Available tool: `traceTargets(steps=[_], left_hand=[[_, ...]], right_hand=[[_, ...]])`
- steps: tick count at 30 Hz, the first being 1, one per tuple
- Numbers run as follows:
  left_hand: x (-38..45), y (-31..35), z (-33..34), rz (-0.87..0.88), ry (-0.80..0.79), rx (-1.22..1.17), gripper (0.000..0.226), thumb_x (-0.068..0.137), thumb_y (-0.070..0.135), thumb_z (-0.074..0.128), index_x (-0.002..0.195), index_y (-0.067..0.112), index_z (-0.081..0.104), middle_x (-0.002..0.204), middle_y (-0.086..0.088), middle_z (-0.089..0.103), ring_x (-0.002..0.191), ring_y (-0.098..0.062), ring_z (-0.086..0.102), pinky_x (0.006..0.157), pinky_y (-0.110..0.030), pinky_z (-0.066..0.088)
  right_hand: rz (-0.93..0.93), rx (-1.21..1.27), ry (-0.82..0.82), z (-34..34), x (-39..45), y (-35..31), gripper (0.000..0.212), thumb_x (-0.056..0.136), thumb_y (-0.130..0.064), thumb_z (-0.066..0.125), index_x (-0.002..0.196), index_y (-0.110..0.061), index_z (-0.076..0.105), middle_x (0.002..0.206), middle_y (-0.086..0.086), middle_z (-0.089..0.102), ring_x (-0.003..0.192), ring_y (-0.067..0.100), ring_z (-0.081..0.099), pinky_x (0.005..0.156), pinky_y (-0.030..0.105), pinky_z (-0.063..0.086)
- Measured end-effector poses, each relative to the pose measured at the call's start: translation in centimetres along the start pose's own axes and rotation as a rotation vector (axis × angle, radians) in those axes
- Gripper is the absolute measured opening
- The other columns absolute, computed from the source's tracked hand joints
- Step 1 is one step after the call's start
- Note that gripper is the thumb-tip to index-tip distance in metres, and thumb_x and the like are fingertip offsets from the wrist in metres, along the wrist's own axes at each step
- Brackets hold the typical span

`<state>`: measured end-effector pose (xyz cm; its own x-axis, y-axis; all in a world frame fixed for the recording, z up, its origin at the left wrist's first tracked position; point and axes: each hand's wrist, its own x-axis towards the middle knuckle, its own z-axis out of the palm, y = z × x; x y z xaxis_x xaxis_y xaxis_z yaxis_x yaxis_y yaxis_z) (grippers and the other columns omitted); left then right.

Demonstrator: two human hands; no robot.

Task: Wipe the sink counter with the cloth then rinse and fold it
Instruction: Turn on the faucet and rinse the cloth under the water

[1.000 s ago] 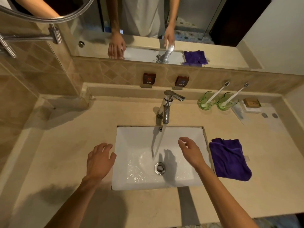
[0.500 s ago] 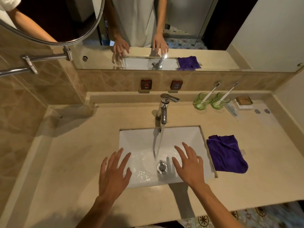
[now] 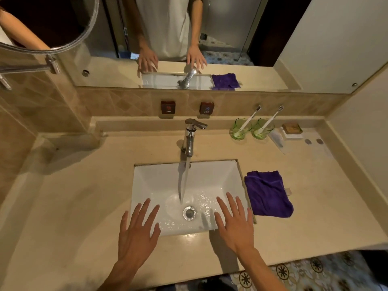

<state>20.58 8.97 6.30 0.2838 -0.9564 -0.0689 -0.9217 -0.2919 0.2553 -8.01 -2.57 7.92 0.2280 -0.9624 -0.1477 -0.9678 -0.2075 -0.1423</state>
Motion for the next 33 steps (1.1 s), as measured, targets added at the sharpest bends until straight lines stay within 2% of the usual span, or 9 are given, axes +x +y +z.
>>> traceTargets(steps=[6, 9, 12, 15, 18, 23, 27, 30, 33], left_hand=[[0.1, 4.8, 1.2, -0.044, -0.006, 0.048, 0.053, 0.100, 0.049, 0.032, 0.153, 0.042, 0.037, 0.166, 0.012, 0.023, 0.152, -0.015, 0.028, 0.126, -0.047, 0.015], [0.2, 8.0, 1.8, -0.064, -0.010, 0.058, 0.051, 0.101, 0.050, 0.031, 0.151, 0.043, 0.040, 0.166, 0.012, 0.026, 0.152, -0.014, 0.027, 0.126, -0.047, 0.013], [0.6, 11.8, 2.6, -0.055, -0.034, 0.057, 0.052, 0.101, 0.051, 0.025, 0.149, 0.043, 0.043, 0.165, 0.012, 0.029, 0.152, -0.014, 0.029, 0.126, -0.048, 0.013], [1.1, 15.5, 3.7, -0.074, -0.065, 0.050, 0.051, 0.102, 0.049, 0.024, 0.151, 0.044, 0.038, 0.166, 0.014, 0.021, 0.154, -0.012, 0.021, 0.127, -0.045, 0.005], [1.7, 19.2, 4.7, -0.106, -0.075, 0.002, 0.050, 0.104, 0.052, 0.022, 0.152, 0.046, 0.034, 0.167, 0.018, 0.016, 0.155, -0.008, 0.015, 0.127, -0.041, -0.004], [3.6, 25.3, 6.2, -0.128, -0.079, -0.037, 0.053, 0.102, 0.056, 0.025, 0.153, 0.043, 0.034, 0.166, 0.013, 0.025, 0.153, -0.012, 0.026, 0.124, -0.037, -0.013], [6.0, 29.3, 7.7, -0.122, -0.068, -0.065, 0.053, 0.100, 0.051, 0.031, 0.150, 0.037, 0.043, 0.160, 0.007, 0.040, 0.147, -0.019, 0.040, 0.125, -0.046, 0.012], [8.1, 31.7, 8.3, -0.147, -0.071, -0.137, 0.057, 0.100, 0.049, 0.033, 0.149, 0.025, 0.046, 0.154, 0.001, 0.049, 0.142, -0.020, 0.047, 0.121, -0.042, 0.021], [10.6, 33.3, 8.9, -0.205, -0.154, -0.279, 0.057, 0.103, 0.047, 0.040, 0.153, 0.020, 0.037, 0.157, -0.002, 0.044, 0.142, -0.021, 0.045, 0.120, -0.039, 0.029]], right_hand=[[-0.044, 0.004, 0.017, -0.1, 1.1, 5.2, 0.056, 0.103, -0.059, 0.014, 0.155, -0.044, 0.028, 0.166, -0.009, 0.020, 0.153, 0.022, 0.023, 0.121, 0.054, 0.020], [-0.046, 0.016, 0.019, -0.7, 1.7, 8.0, 0.059, 0.102, -0.060, 0.009, 0.155, -0.043, 0.029, 0.166, -0.008, 0.020, 0.153, 0.021, 0.022, 0.120, 0.052, 0.016], [-0.028, 0.027, 0.006, -1.4, 2.1, 11.4, 0.056, 0.103, -0.058, 0.015, 0.156, -0.044, 0.023, 0.167, -0.009, 0.017, 0.154, 0.020, 0.019, 0.122, 0.052, 0.017], [-0.015, 0.029, -0.021, -2.0, 2.6, 15.0, 0.056, 0.102, -0.055, 0.020, 0.156, -0.041, 0.025, 0.167, -0.007, 0.017, 0.154, 0.021, 0.019, 0.122, 0.054, 0.020], [-0.016, 0.045, -0.051, -2.6, 3.0, 18.6, 0.057, 0.101, -0.058, 0.019, 0.157, -0.044, 0.020, 0.168, -0.007, 0.014, 0.155, 0.020, 0.013, 0.123, 0.052, 0.015], [0.021, 0.072, -0.061, -3.9, 3.8, 24.1, 0.058, 0.101, -0.059, 0.017, 0.158, -0.043, 0.016, 0.169, -0.008, 0.010, 0.156, 0.020, 0.009, 0.123, 0.053, 0.014], [0.046, 0.101, -0.063, -4.6, 5.4, 27.2, 0.060, 0.103, -0.059, 0.018, 0.159, -0.039, 0.008, 0.170, -0.008, 0.004, 0.156, 0.020, 0.006, 0.125, 0.051, 0.013], [0.070, 0.127, -0.055, -4.9, 6.9, 28.7, 0.061, 0.103, -0.060, 0.022, 0.158, -0.035, 0.014, 0.169, -0.005, 0.008, 0.155, 0.021, 0.012, 0.124, 0.052, 0.018], [0.119, 0.191, -0.046, -5.0, 8.5, 29.4, 0.066, 0.100, -0.063, 0.028, 0.157, -0.030, 0.022, 0.167, -0.001, 0.016, 0.153, 0.022, 0.020, 0.122, 0.050, 0.025]])
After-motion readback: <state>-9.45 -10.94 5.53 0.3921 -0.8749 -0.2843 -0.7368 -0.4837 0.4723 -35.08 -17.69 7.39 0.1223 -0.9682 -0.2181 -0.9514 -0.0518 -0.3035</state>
